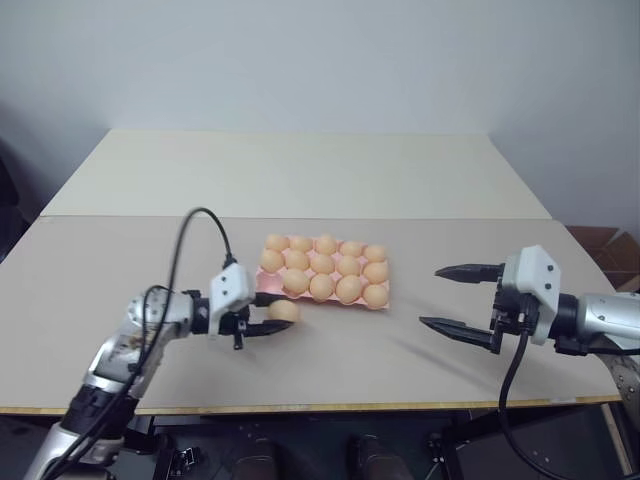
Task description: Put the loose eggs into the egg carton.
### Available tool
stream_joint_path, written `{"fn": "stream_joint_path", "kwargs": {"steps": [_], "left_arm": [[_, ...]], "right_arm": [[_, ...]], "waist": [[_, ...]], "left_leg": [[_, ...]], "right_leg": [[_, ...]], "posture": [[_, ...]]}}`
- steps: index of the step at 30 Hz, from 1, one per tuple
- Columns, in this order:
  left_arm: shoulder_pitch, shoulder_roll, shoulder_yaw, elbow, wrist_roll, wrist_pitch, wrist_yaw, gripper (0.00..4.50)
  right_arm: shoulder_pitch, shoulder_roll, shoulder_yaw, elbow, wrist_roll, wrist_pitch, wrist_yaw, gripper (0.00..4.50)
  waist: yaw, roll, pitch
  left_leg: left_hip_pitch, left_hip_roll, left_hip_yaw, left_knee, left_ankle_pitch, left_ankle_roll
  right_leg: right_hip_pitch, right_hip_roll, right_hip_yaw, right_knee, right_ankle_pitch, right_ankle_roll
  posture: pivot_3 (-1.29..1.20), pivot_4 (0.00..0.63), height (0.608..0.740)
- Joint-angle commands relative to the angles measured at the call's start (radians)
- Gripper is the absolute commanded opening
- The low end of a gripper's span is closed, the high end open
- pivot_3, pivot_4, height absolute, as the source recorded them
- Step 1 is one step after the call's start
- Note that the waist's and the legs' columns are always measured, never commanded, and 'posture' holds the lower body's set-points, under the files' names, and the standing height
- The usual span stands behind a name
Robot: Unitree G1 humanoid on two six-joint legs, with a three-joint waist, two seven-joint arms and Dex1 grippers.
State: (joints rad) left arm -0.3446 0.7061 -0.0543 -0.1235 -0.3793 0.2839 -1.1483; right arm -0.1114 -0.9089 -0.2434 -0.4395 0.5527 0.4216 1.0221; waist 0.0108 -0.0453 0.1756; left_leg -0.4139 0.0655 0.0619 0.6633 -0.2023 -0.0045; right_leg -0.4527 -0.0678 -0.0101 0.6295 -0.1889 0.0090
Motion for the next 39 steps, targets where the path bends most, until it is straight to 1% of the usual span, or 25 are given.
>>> {"fn": "stream_joint_path", "kwargs": {"steps": [1,2,6,8,12,14,15,20,21,24,28,32,36,39], "left_arm": [[-0.05,-0.001,0.077,-0.006,-0.05,0.026,0.035,1.92],[-0.062,-0.007,0.079,0.012,-0.03,0.023,0.06,1.92],[-0.126,-0.036,0.017,0.118,0.146,0.027,0.235,1.92],[-0.154,-0.062,0.009,0.15,0.164,0.048,0.273,1.92],[-0.185,-0.09,-0.006,0.183,0.164,0.046,0.258,1.92],[-0.193,-0.094,-0.01,0.192,0.159,0.041,0.237,2.53],[-0.195,-0.093,-0.011,0.196,0.158,0.041,0.228,2.72],[-0.181,-0.073,0.01,0.176,0.155,0.05,0.207,4.36],[-0.177,-0.07,0.015,0.172,0.156,0.045,0.209,4.49],[-0.144,-0.034,0.061,0.127,0.138,0.043,0.206,4.49],[-0.078,0.017,0.16,0.037,0.044,0.082,0.174,4.49],[0.049,0.115,0.308,-0.046,-0.067,0.082,0.077,4.49],[0.182,0.22,0.48,-0.056,-0.13,0.109,0.004,4.49],[0.283,0.254,0.576,-0.084,-0.155,0.119,-0.015,4.49]], "right_arm": [[-0.024,0.008,-0.007,-0.007,0.001,-0.027,-0.003,4.5],[-0.027,0.01,-0.005,-0.006,0.0,-0.027,-0.003,4.5],[-0.034,0.014,-0.003,-0.006,-0.004,-0.028,-0.007,4.5],[-0.035,0.014,-0.005,-0.007,-0.004,-0.028,-0.008,4.5],[-0.035,0.012,-0.011,-0.013,-0.003,-0.025,-0.014,4.5],[-0.034,0.011,-0.014,-0.015,-0.003,-0.024,-0.017,4.5],[-0.032,0.011,-0.016,-0.016,-0.003,-0.024,-0.018,4.5],[-0.025,0.01,-0.02,-0.021,-0.001,-0.024,-0.025,4.5],[-0.025,0.01,-0.019,-0.021,-0.001,-0.025,-0.026,4.5],[-0.021,0.012,-0.019,-0.022,0.0,-0.026,-0.029,4.5],[-0.023,0.017,-0.01,-0.019,0.0,-0.027,-0.029,4.5],[-0.041,0.022,0.004,-0.003,-0.001,-0.031,-0.024,4.5],[-0.038,0.026,0.01,0.021,-0.001,-0.043,-0.007,4.5],[-0.034,0.024,0.015,0.033,-0.001,-0.048,0.005,4.5]], "waist": [[0.001,0.0,0.0],[0.001,0.0,0.0],[0.003,0.0,0.0],[0.003,0.0,0.0],[0.002,0.0,0.0],[0.0,0.0,0.0],[-0.001,0.0,0.0],[-0.001,0.0,0.0],[-0.001,0.0,0.0],[-0.003,0.0,0.0],[-0.005,0.0,0.0],[-0.009,0.0,0.0],[-0.01,0.0,0.0],[-0.01,0.0,0.0]], "left_leg": [[0.0,0.0,0.0,0.0,0.0,0.0],[0.0,0.0,0.0,0.0,0.0,0.0],[0.002,-0.001,0.0,0.0,0.0,0.0],[0.002,-0.001,0.0,0.0,0.0,0.0],[0.002,-0.001,0.0,0.0,0.0,0.0],[0.002,0.0,0.0,0.0,0.0,0.0],[0.003,-0.001,0.0,0.0,0.0,0.0],[0.003,0.0,0.0,0.0,0.0,0.0],[0.003,0.0,0.0,0.0,0.0,0.0],[0.003,0.0,0.0,0.0,0.0,0.0],[0.003,0.0,0.0,0.0,0.0,0.0],[0.004,0.0,0.0,0.0,0.0,0.0],[0.004,0.001,0.0,0.0,0.0,0.0],[0.004,0.001,0.0,0.0,0.0,0.0]], "right_leg": [[0.0,0.0,0.0,0.0,0.0,0.0],[0.0,0.0,0.0,0.0,0.0,0.0],[0.003,0.0,0.0,-0.001,0.0,0.0],[0.004,0.0,-0.001,-0.001,0.0,0.0],[0.004,0.0,-0.001,-0.001,0.0,0.0],[0.004,0.0,-0.001,-0.001,0.0,0.0],[0.004,0.0,-0.001,-0.001,0.0,0.0],[0.005,0.0,0.0,-0.001,0.0,0.0],[0.005,0.0,0.0,-0.001,0.0,0.0],[0.005,0.0,0.0,-0.001,0.0,0.0],[0.004,0.0,0.0,-0.001,0.0,0.0],[0.004,0.0,0.0,-0.001,0.0,0.0],[0.004,0.0,-0.001,-0.001,-0.003,-0.005],[0.004,-0.001,-0.001,-0.001,-0.004,-0.006]], "posture": [[0.0,0.15,0.74],[0.0,0.15,0.74],[0.0,0.15,0.74],[0.0,0.15,0.74],[0.0,0.15,0.74],[0.0,0.15,0.74],[0.0,0.15,0.74],[0.0,0.15,0.74],[0.0,0.15,0.74],[0.0,0.15,0.74],[0.0,0.15,0.74],[0.0,0.15,0.74],[0.0,0.15,0.74],[0.0,0.15,0.74]]}}
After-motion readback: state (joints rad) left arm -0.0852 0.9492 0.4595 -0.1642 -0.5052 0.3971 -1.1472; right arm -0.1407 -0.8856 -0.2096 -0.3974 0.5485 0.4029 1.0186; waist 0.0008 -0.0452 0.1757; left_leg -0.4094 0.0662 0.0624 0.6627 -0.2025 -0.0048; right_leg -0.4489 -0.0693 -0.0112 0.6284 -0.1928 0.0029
